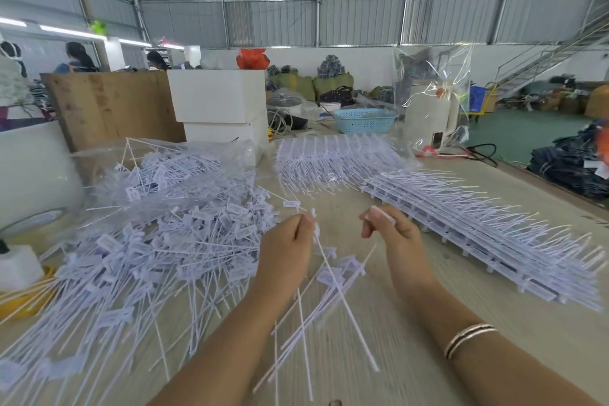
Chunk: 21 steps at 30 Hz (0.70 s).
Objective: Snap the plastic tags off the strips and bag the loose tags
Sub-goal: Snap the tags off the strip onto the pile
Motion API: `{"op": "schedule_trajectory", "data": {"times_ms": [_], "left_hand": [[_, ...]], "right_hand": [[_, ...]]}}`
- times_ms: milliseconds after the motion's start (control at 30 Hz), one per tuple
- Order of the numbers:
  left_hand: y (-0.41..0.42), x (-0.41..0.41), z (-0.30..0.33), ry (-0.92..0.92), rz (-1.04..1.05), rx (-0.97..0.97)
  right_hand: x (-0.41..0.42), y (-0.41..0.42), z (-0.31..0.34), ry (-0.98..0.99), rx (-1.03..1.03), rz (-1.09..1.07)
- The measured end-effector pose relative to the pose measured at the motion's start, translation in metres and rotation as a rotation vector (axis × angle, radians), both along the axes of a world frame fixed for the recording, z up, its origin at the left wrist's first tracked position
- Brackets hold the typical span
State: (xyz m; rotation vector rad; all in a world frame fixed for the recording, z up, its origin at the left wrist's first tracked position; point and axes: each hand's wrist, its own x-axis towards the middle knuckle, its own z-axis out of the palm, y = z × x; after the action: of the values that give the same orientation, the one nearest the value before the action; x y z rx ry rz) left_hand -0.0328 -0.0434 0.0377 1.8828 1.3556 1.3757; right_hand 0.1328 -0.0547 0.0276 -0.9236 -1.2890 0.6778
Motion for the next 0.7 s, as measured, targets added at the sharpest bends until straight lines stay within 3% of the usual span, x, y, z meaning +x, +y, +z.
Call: {"op": "schedule_trajectory", "data": {"times_ms": [100, 267, 400, 567, 700], "left_hand": [[-0.008, 0.004, 0.001, 0.11, -0.012, 0.108], [-0.014, 0.011, -0.001, 0.253, -0.038, 0.167], [-0.012, 0.011, -0.003, 0.216, -0.057, 0.098], [-0.006, 0.01, -0.005, 0.239, -0.059, 0.112], [0.001, -0.001, -0.005, 0.471, 0.103, 0.208]], "right_hand": [[-0.001, 0.002, -0.005, -0.198, -0.19, 0.024], [-0.018, 0.009, -0.011, -0.761, -0.336, -0.242], [-0.016, 0.001, -0.006, -0.463, -0.143, -0.102], [-0.02, 0.001, -0.004, -0.516, -0.111, 0.084], [-0.012, 0.004, -0.005, -0.24, -0.106, 0.089]]}}
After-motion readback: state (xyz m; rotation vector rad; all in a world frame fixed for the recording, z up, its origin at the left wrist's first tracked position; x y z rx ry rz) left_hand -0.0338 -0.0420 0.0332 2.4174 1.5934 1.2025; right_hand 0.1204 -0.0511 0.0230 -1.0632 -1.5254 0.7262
